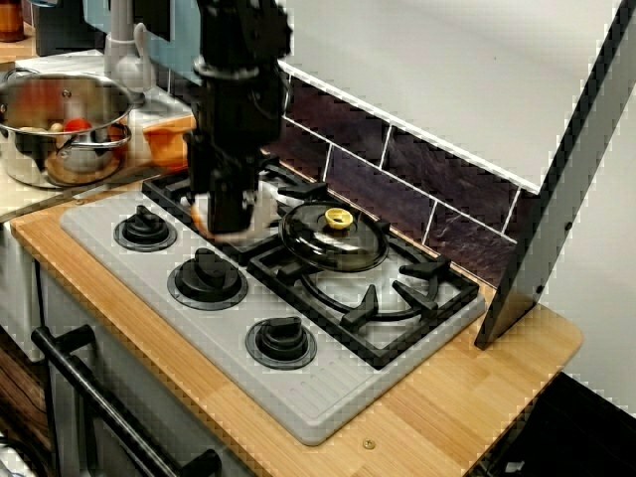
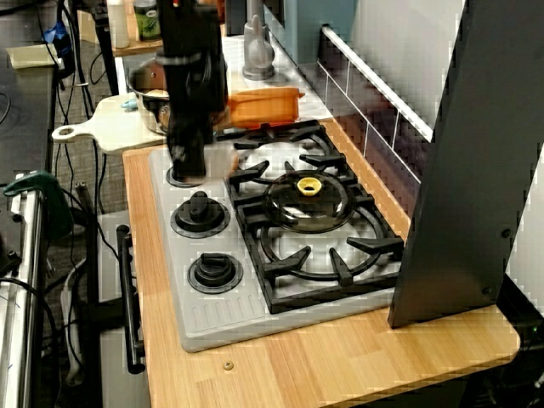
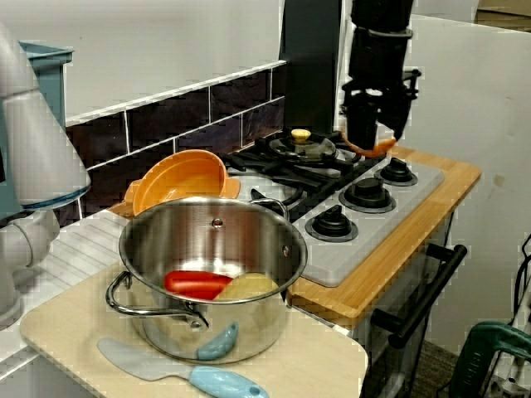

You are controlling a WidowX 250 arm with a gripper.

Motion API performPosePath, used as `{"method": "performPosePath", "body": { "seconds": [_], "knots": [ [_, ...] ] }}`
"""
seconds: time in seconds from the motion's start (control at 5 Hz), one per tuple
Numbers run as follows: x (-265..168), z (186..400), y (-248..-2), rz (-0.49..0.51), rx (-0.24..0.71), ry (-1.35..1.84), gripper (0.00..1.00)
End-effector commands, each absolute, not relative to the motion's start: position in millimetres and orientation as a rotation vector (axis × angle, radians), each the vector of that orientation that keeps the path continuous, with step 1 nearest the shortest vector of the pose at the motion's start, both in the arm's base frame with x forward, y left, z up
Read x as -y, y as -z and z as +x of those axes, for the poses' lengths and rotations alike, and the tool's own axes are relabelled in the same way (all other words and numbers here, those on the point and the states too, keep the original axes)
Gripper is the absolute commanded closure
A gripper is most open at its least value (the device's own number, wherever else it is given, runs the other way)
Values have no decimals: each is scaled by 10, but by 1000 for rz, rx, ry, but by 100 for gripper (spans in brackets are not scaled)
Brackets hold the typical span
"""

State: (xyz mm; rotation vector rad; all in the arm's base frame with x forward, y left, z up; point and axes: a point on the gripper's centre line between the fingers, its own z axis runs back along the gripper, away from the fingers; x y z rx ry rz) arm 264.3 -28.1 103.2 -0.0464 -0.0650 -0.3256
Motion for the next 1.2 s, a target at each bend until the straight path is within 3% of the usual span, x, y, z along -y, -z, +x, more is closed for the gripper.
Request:
{"method": "performPosePath", "body": {
  "seconds": [0.0,0.4,1.0],
  "knots": [
    [-374,2746,-1444,0,117,216,100],
    [-884,2707,-1476,30,132,114,100],
    [-1413,2593,-1308,136,163,-96,100]
  ]
}}
